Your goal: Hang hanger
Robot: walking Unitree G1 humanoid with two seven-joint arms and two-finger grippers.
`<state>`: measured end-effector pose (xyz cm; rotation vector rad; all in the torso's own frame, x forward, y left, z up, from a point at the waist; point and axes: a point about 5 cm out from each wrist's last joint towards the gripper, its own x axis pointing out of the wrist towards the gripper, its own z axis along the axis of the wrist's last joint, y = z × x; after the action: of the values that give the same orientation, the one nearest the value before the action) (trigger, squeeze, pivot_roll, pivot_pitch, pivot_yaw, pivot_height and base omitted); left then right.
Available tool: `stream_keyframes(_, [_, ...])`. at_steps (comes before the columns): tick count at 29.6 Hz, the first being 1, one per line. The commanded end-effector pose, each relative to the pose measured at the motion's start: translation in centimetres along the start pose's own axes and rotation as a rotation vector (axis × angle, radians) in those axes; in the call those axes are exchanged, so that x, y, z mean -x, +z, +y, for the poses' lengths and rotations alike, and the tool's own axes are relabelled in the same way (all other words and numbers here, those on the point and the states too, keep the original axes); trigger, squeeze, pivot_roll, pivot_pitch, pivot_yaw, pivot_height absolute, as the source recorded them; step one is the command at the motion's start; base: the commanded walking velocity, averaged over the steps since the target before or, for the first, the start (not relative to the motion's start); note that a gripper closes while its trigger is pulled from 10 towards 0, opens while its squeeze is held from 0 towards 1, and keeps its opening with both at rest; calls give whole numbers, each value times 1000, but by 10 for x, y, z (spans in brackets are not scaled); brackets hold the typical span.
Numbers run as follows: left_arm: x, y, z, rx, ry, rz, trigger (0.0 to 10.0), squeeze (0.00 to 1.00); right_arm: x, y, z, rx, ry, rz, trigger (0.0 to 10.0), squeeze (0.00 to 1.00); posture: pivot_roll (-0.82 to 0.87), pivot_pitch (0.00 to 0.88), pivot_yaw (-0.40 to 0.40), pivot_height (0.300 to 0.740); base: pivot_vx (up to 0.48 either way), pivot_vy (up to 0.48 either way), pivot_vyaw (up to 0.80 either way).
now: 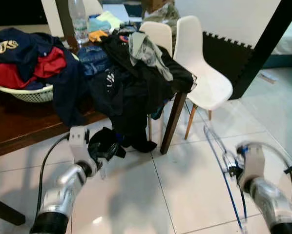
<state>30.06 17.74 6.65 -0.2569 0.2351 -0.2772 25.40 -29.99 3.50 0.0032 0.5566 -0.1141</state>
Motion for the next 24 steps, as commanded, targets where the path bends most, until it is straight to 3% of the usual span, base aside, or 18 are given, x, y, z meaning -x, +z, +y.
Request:
stream_keyframes(1, [9,-11,7,-65,50,37,10000,0,5,-13,-2,-69,2,-24,10000,0,77,95,-42,740,0,0,0])
stream_keyframes(2, [9,-11,7,-65,50,37,10000,0,5,-13,-2,-69,2,-24,10000,0,77,95,-42,740,0,0,0])
stream_keyframes(4, [18,-24,13,-104,96,69,10000,0,11,-32,-1,-179,6,-38,10000,0,86,86,-43,740,0,0,0])
stream_keyframes(7, [29,-38,21,-97,147,92,10000,0,18,-48,-2,-244,14,-58,10000,0,90,65,-39,740,0,0,0])
stream_keyframes(9, [32,-42,23,-94,161,99,10000,0,21,-53,-2,-258,16,-62,10000,0,90,65,-39,740,0,0,0])
stream_keyframes(11, [42,-60,29,-71,189,135,10000,0,28,-69,-2,-312,9,-64,10000,0,86,64,-35,740,0,0,0])
stream_keyframes(14, [42,-60,29,-71,189,135,10000,0,28,-69,-2,-312,9,-64,10000,0,86,64,-35,740,0,0,0])
stream_keyframes(16, [46,-70,32,24,214,132,10000,0,32,-68,-2,-396,30,-136,10000,0,81,70,-31,740,0,0,0])
stream_keyframes(19, [44,-70,32,92,205,109,10000,0,31,-65,-2,-429,44,-159,10000,0,88,66,-35,740,0,0,0])
stream_keyframes(21, [40,-69,32,264,164,68,10000,0,27,-62,-1,-447,77,-165,10000,0,86,61,-38,740,0,0,0])
stream_keyframes(24, [35,-64,35,253,166,58,10000,0,22,-61,-2,-458,77,-152,10000,0,78,41,-42,740,0,0,0])
